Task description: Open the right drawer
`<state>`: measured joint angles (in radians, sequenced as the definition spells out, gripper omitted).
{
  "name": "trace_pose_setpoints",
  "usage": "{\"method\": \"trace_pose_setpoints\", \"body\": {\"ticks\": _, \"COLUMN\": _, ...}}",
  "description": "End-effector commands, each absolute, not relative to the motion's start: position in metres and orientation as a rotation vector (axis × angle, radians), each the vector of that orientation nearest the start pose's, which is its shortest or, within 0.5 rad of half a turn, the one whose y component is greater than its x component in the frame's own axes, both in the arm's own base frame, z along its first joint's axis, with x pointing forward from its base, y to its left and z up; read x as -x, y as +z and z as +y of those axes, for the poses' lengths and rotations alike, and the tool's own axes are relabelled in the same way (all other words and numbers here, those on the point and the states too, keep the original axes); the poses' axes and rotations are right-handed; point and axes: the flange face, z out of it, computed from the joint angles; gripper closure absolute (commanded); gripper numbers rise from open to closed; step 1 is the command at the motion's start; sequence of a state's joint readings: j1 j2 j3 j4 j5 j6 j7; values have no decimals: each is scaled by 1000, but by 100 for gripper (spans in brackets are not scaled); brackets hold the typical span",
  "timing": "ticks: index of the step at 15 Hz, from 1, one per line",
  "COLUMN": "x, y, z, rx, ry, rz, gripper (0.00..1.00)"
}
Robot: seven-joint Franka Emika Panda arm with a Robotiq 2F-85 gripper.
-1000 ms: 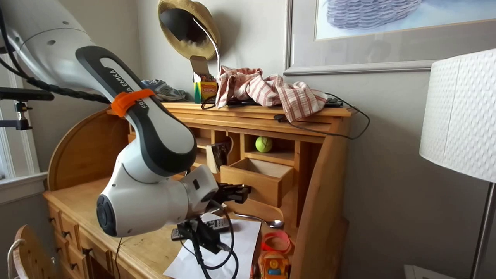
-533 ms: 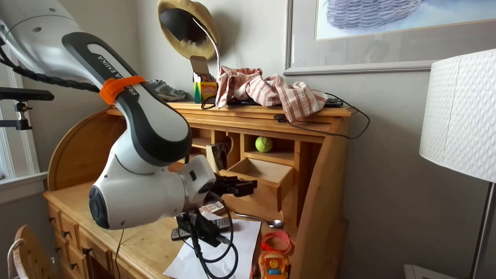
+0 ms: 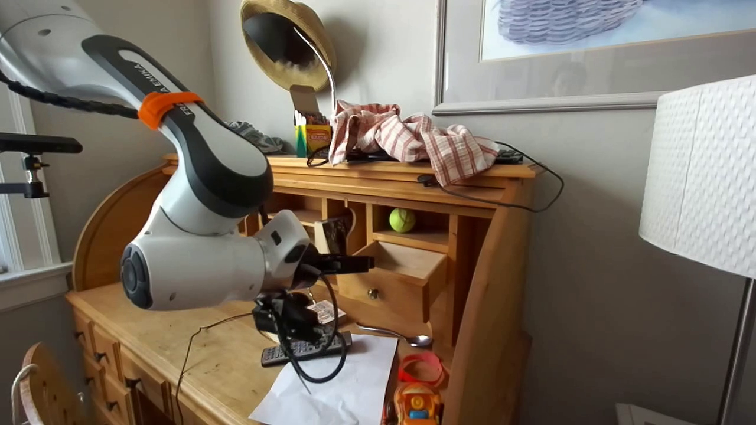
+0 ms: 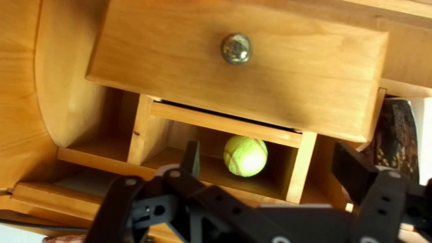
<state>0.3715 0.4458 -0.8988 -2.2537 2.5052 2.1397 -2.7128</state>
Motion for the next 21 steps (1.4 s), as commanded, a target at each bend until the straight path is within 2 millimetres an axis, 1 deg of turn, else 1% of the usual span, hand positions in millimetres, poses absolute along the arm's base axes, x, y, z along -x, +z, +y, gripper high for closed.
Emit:
{"method": "trace_pose_setpoints", "body": {"ticks": 1, "x": -493, "y": 266, "z": -243, "rx": 2557, "ry": -2065, "rz": -337, "gripper": 0}}
{"method": "trace_pose_setpoints", "body": {"ticks": 4, "x": -498, "y": 290, "z": -248, "rx": 2524, "ry": -2131, "rz": -334, "gripper": 0}}
{"method": "trace_pose_setpoints", "body": {"ticks": 6, "x": -502, "y": 302, "z": -250, "rx": 2519, "ry": -2148, "rz": -309, "gripper": 0}}
{"method": "trace_pose_setpoints", "body": {"ticks": 10, "x": -508, "y": 280, "z": -217, "rx": 2581, "ry": -1999, "rz": -293, "gripper": 0}}
{"method": "trace_pose_setpoints", "body": {"ticks": 11, "x": -511, "y": 281, "z": -211, "rx": 2609, "ry": -1980, "rz": -347, "gripper": 0}}
{"method": "trace_pose_setpoints", "body": {"ticks": 12, "x": -523, "y": 282, "z": -215, "rx": 2643, "ry": -1979, "rz": -391, "gripper": 0}}
{"method": "trace_pose_setpoints", "body": {"ticks": 13, "x": -529, "y": 294, "z": -219, "rx": 2649, "ry": -2013, "rz": -444, "gripper": 0}}
{"method": "trace_pose_setpoints", "body": {"ticks": 14, "x": -530, "y": 301, "z": -221, "rx": 2661, "ry": -2030, "rz": -483, "gripper": 0}}
{"method": "trace_pose_setpoints", "body": {"ticks": 16, "x": -526, "y": 321, "z": -233, "rx": 2677, "ry": -2092, "rz": -546, "gripper": 0}}
{"method": "trace_pose_setpoints", "body": {"ticks": 17, "x": -528, "y": 336, "z": -237, "rx": 2688, "ry": -2125, "rz": -588, "gripper": 0}}
{"method": "trace_pose_setpoints", "body": {"ticks": 19, "x": -524, "y": 362, "z": -246, "rx": 2713, "ry": -2180, "rz": -661, "gripper": 0}}
{"method": "trace_pose_setpoints", "body": {"ticks": 21, "x": -513, "y": 381, "z": -250, "rx": 2757, "ry": -2210, "rz": -740, "gripper": 0}}
